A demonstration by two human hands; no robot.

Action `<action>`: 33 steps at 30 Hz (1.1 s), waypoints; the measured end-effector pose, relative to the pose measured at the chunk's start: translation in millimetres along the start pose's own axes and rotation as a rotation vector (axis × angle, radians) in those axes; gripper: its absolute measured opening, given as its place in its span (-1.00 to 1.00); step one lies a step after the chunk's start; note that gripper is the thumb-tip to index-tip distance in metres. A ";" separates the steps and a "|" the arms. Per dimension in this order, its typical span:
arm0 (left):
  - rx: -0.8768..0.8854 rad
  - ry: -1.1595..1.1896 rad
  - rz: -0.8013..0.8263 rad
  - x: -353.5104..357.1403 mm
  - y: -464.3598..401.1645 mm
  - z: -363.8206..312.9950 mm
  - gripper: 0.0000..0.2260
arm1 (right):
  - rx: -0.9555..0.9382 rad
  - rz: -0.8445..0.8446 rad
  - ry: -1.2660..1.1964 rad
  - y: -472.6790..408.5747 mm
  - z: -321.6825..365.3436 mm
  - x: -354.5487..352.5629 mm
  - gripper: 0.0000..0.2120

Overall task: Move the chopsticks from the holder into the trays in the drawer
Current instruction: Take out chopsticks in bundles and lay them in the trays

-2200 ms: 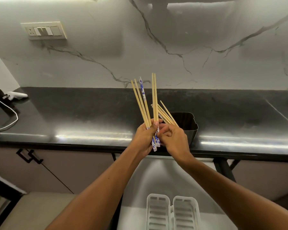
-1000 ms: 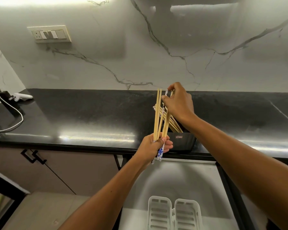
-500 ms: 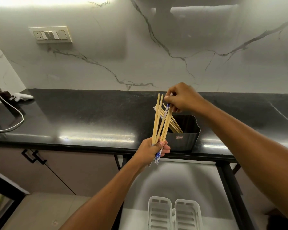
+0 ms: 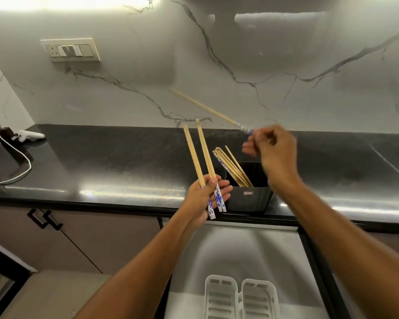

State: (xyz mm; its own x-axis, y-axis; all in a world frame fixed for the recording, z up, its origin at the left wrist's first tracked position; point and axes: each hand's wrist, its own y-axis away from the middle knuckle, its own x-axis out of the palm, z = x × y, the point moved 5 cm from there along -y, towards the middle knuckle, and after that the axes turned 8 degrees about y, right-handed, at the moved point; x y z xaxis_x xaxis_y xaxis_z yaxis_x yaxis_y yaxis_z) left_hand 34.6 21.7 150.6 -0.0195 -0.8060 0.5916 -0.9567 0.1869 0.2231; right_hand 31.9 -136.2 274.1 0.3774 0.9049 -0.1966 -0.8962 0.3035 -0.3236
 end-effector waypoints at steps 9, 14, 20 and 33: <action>0.134 0.019 0.025 8.2 -5.6 -21.9 -0.84 | 0.049 0.133 0.270 75.3 -80.7 50.7 -0.84; 0.157 -0.004 0.016 4.5 -6.4 -22.3 -0.82 | 0.008 0.312 0.381 78.8 -80.0 67.8 -0.84; 0.212 -0.216 -0.029 -7.0 -7.1 -27.8 -0.79 | -0.030 0.225 0.507 59.5 -69.5 58.5 -0.85; 0.227 -0.709 0.119 9.8 -0.2 -18.0 -0.82 | 0.055 0.417 0.086 6.2 -9.9 105.1 -0.78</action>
State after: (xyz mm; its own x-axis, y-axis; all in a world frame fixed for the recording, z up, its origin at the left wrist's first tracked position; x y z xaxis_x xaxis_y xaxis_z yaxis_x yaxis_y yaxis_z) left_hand 39.9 23.9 170.3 -0.2356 -0.9702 -0.0562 -0.9712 0.2371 -0.0219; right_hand 68.3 -42.2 242.3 -0.0035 0.9260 -0.3775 -0.9864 -0.0654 -0.1511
